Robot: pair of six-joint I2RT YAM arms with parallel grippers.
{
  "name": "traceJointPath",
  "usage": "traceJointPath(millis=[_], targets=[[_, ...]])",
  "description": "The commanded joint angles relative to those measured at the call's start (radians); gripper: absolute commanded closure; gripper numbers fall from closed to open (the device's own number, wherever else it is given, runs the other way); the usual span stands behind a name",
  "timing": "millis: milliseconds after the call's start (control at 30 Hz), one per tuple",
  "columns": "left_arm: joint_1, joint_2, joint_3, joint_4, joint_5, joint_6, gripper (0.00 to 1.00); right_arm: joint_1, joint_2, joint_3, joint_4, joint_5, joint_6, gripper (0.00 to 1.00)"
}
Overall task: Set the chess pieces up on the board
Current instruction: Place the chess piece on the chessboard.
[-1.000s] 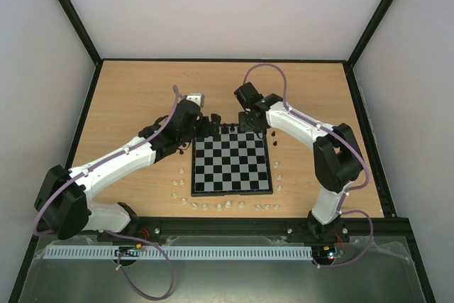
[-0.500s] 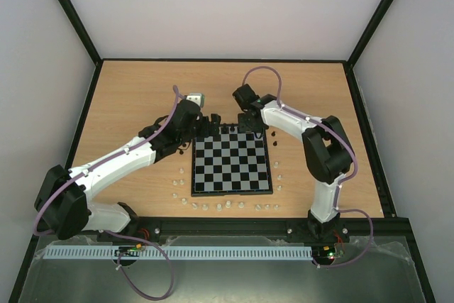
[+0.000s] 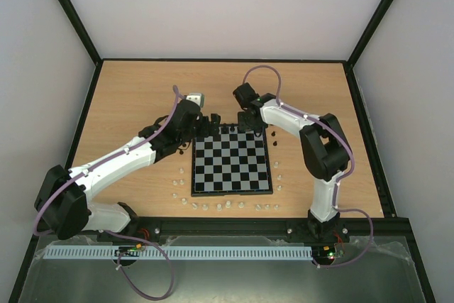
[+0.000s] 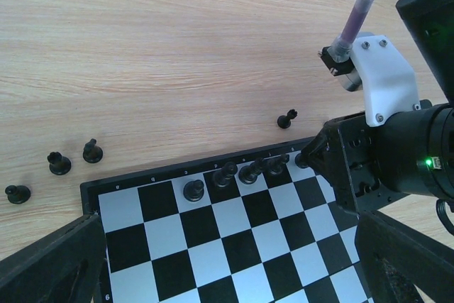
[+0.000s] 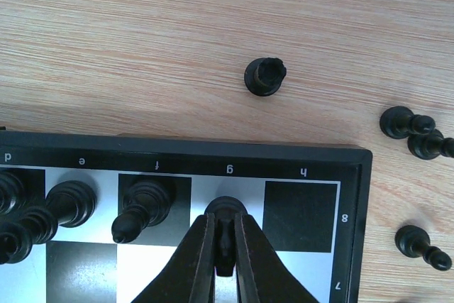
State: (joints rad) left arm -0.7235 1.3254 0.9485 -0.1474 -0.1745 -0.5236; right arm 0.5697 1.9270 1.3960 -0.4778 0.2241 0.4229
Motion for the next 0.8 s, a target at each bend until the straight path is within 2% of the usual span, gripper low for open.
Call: traceJointPath(millis=[0, 367, 767], targets=[[0.006, 0.001, 0.002, 0.009, -0.011, 0.004, 0.01, -0.004, 0.027, 0.02, -0.013, -0.008, -0.005, 0.93], [0.007, 0.001, 0.001, 0.009, -0.011, 0.005, 0.01, -0.007, 0.041, 0.023, -0.012, -0.011, -0.006, 0.92], [0.007, 0.003, 0.001, 0.009, -0.01, 0.005, 0.01, -0.007, 0.029, 0.024, -0.025, -0.013, -0.004, 0.83]])
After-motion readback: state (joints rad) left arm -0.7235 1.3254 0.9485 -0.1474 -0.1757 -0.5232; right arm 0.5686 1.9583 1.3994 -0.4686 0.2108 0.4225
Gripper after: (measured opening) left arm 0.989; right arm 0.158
